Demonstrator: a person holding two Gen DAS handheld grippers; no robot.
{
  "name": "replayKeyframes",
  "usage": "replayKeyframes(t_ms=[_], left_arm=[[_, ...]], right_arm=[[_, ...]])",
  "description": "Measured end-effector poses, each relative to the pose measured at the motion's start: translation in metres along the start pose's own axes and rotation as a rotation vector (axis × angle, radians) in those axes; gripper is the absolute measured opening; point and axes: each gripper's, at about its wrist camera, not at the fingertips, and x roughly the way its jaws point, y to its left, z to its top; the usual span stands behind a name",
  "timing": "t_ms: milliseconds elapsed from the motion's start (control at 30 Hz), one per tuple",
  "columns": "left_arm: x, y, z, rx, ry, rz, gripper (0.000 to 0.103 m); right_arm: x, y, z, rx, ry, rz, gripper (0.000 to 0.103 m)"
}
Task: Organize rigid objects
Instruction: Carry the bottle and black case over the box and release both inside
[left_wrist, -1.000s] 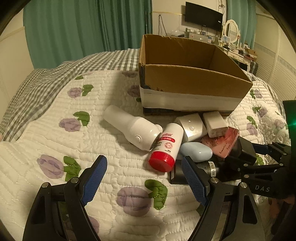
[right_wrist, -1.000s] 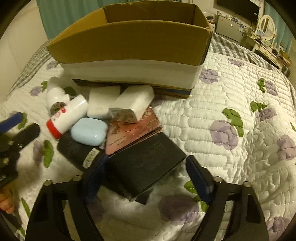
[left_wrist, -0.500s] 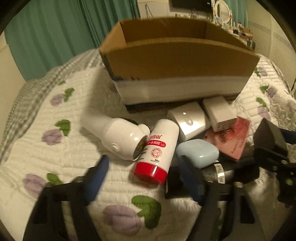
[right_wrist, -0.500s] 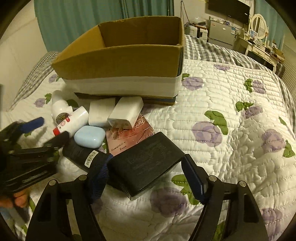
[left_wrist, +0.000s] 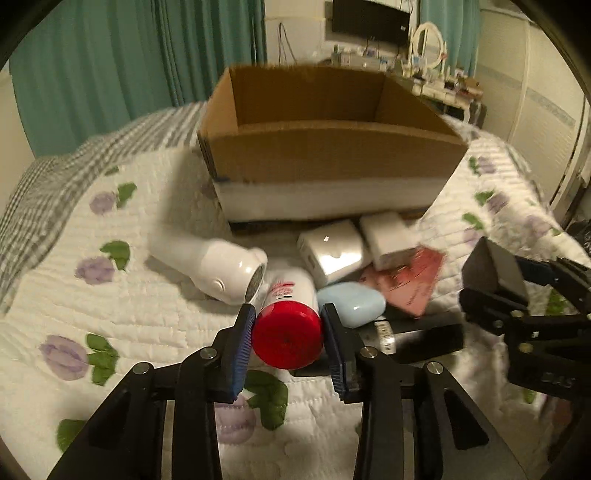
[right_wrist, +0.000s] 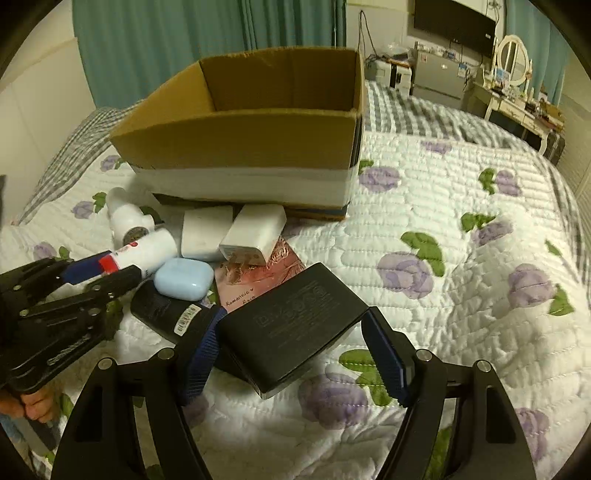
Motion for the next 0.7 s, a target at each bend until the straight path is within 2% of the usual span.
replayKeyframes(t_ms=[100, 267, 433, 567, 700], left_arm=[[-0.012, 0.003, 0.004, -0.021, -0.024, -0.034, 0.036], [-0.032, -0.001, 0.010, -0.033, -0.060, -0.034, 0.036], [-0.067, -0.002, 0.033, -0.036, -0.145, -0.026, 0.036], [-0.086, 0.001, 0.064, -0.032, -0.210, -0.015, 0.036], [-0.085, 0.004, 0.102, -0.015, -0.250, 0.009, 0.036]], right_arm=[[-0.011, 0.004, 0.001, -0.010, -0.021, -0.010, 0.075], [-0.031, 0.009, 0.004, -0.030, -0.062, -0.020, 0.075], [-0.057, 0.013, 0.016, -0.050, -0.116, -0.004, 0.075], [-0.079, 0.015, 0.047, -0.085, -0.185, -0.001, 0.075], [-0.089, 0.011, 0.089, -0.099, -0.243, 0.013, 0.075]])
